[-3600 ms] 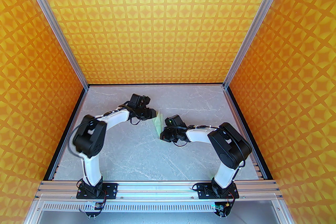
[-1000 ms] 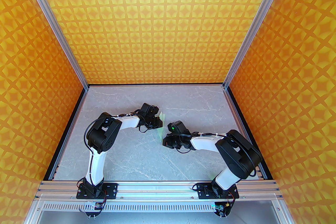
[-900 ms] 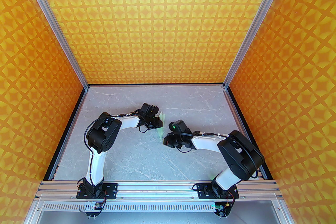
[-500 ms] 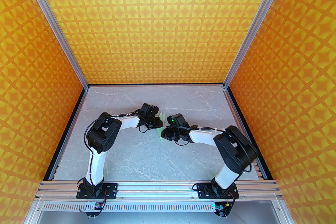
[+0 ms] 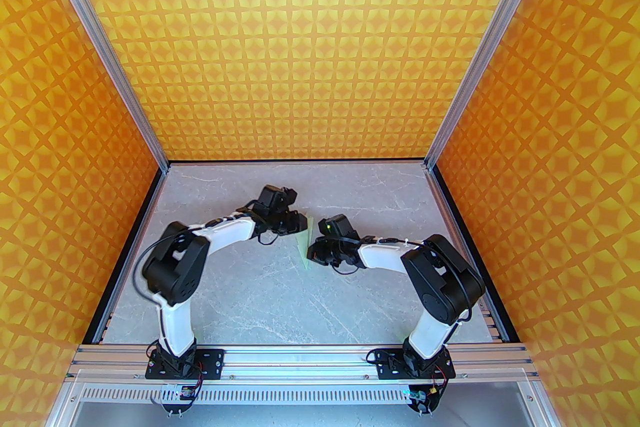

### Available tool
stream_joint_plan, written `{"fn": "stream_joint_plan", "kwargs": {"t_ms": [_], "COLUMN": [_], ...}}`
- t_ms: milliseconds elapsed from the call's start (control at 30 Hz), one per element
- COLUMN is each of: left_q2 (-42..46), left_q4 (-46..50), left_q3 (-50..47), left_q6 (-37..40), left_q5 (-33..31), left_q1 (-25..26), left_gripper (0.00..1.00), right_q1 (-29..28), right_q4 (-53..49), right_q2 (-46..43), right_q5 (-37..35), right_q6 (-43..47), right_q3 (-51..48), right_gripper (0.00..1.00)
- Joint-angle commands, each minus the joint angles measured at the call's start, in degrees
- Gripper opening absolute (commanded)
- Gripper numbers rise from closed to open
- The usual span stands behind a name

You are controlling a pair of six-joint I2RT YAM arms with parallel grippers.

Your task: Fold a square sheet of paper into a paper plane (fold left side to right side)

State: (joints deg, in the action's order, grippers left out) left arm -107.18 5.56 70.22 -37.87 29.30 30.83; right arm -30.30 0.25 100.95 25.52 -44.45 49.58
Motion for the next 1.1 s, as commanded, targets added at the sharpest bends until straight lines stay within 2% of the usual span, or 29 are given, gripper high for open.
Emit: {"fn": "stream_joint_plan", "kwargs": {"t_ms": [0,333,533,1067], "left_q2": [2.14,7.80,8.47,0.68], "left_q4": [-1.14,-7.91,-10.17,-14.98], "left_q3": [-3.73,-14.38,-17.15,-17.79], "left_q6": [-2.71,-8.95,-11.79,-17.48], "left_q5": [-0.71,-0.87,-3.08,-6.74], "left_q1": [-0.24,2.24,5.23,11.31], "left_gripper": [0.25,0.24,0.24,0.17], "right_q1": [0.49,1.03,1.21,1.83], "right_q4": [-2.71,-6.87,-8.07,-6.43], "right_q2": [1.75,7.50,11.19,12.47], "right_q5": [0.37,1.18,1.07,0.57], "right_q6": [2.71,6.46,7.73,6.84], "right_q3": [3.80,12.56,16.00,14.69], "right_gripper": [0.08,0.09,0.10,0.10]}}
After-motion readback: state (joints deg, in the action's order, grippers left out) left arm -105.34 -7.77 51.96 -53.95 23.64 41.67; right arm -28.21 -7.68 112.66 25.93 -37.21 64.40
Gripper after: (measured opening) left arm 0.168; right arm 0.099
